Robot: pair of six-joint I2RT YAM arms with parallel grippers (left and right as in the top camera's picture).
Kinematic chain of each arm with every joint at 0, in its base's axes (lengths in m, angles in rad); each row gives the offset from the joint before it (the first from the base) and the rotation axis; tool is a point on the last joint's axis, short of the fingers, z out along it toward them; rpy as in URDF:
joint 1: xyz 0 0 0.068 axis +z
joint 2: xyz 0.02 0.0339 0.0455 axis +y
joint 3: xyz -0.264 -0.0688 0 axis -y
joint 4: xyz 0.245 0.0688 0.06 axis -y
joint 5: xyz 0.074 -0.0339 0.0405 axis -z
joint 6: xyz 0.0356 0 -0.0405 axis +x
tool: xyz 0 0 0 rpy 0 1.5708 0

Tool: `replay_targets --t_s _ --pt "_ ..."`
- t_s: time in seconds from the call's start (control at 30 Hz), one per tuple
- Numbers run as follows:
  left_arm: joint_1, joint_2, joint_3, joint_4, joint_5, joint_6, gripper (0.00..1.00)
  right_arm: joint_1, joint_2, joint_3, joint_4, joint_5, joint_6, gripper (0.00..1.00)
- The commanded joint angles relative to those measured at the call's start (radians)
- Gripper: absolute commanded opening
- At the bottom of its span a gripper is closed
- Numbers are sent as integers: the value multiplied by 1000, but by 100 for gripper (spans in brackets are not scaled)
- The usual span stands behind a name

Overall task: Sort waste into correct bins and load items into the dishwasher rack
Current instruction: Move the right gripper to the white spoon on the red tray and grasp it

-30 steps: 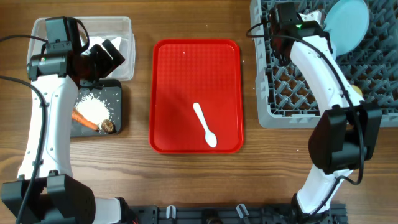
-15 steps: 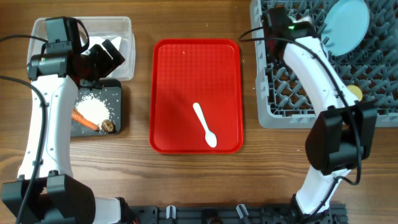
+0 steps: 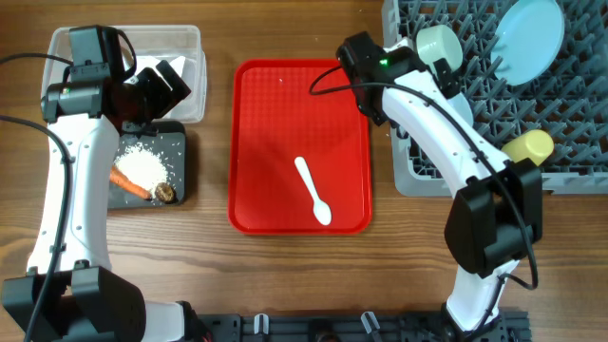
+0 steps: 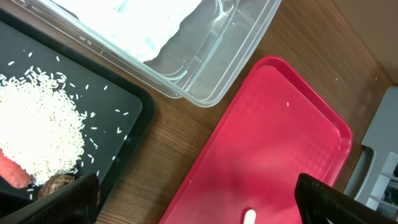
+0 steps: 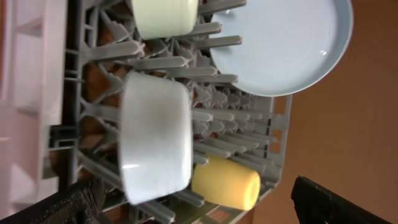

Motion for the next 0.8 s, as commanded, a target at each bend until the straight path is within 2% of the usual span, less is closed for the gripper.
replay_targets --t_s 0.0,0.17,0.33,0.4,0.77 --pt "3 2 15 2 -6 -13 100 2 -40 11 -6 -165 80 100" --pt "3 2 15 2 -6 -13 100 2 -128 100 -24 -689 79 100" --pt "3 2 15 2 -6 -13 100 9 -171 108 93 -1263 -18 100" --pt "3 2 15 2 -6 -13 100 34 -163 89 101 -1292 -26 100" --pt "3 2 15 2 -6 -13 100 210 -134 -137 127 -1154 27 91"
